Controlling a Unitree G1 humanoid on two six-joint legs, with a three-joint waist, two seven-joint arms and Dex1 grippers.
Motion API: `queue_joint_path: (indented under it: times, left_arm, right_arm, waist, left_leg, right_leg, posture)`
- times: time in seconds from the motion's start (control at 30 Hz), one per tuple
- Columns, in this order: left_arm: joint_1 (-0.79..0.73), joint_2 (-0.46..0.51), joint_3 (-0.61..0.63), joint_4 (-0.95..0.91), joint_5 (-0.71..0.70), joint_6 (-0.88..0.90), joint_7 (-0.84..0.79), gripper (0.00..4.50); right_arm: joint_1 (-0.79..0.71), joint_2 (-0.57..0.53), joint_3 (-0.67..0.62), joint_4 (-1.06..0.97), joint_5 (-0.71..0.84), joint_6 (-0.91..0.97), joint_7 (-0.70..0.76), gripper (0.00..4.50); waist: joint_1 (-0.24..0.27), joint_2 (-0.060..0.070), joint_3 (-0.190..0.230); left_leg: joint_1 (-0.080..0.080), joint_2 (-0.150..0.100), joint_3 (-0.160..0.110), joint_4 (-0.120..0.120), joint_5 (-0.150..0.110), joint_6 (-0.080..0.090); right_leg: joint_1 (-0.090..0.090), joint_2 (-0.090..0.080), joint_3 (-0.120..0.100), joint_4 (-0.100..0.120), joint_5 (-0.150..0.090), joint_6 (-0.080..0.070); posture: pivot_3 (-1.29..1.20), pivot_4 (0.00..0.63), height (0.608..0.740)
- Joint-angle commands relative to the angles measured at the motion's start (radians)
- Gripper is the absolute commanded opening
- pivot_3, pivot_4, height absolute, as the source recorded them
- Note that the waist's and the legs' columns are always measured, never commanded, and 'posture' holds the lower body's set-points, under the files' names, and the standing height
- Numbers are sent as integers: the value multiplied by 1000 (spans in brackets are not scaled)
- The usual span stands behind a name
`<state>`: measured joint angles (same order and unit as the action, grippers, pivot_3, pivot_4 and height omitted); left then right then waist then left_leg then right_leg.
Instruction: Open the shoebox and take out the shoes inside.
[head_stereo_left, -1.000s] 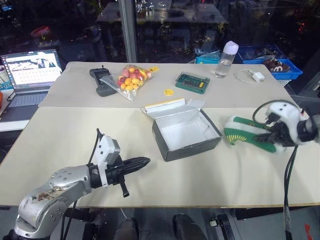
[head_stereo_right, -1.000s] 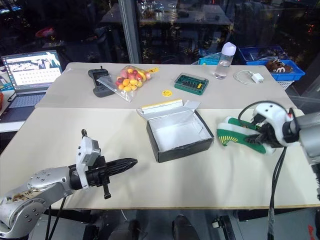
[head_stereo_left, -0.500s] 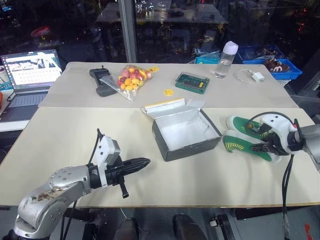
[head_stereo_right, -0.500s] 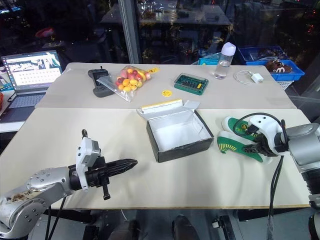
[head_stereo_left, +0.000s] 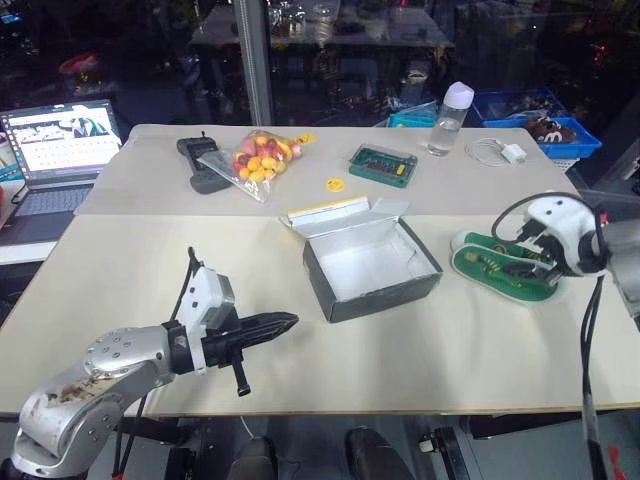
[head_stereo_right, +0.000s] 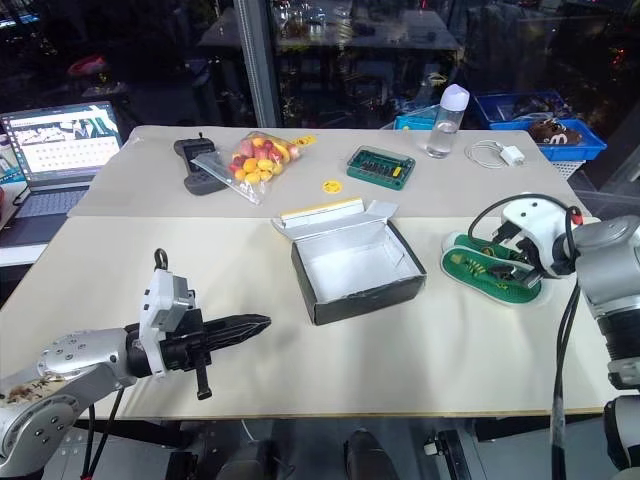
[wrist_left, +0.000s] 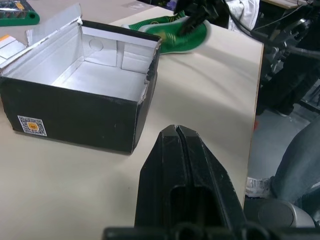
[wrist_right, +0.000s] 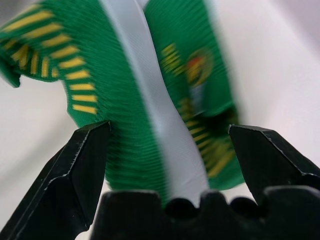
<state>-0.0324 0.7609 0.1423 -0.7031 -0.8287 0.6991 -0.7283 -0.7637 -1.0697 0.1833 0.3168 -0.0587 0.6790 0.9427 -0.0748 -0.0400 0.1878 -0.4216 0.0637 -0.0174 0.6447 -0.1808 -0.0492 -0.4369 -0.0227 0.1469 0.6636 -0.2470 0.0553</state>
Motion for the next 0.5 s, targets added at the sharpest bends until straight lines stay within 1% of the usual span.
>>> queue_joint_path:
  times: [0.03,0.23,0.5]
  left_arm:
    - [-14,2,15,-31,-21,-5,6,0]
    - [-21,1,8,-28,-24,-1,10,0]
    - [-13,4,14,-19,-14,-11,10,0]
  right_arm:
    - [-38,-7,-22,29,-39,-56,-35,4382]
    - [-53,23,-32,93,-70,-100,-83,4382]
    - [-103,20,-72,23,-24,-62,-29,4382]
  waist:
    - [2,0,0]
    - [3,0,0]
    - [2,0,0]
  left_leg:
    - [0,0,0,0,0,0]
    - [0,0,0,0,0,0]
    - [0,0,0,0,0,0]
  right_leg:
    - [0,0,0,0,0,0]
    - [0,0,0,0,0,0]
    - [0,0,0,0,0,0]
  posture:
    - [0,150,712]
    - [0,150,712]
    - [0,150,712]
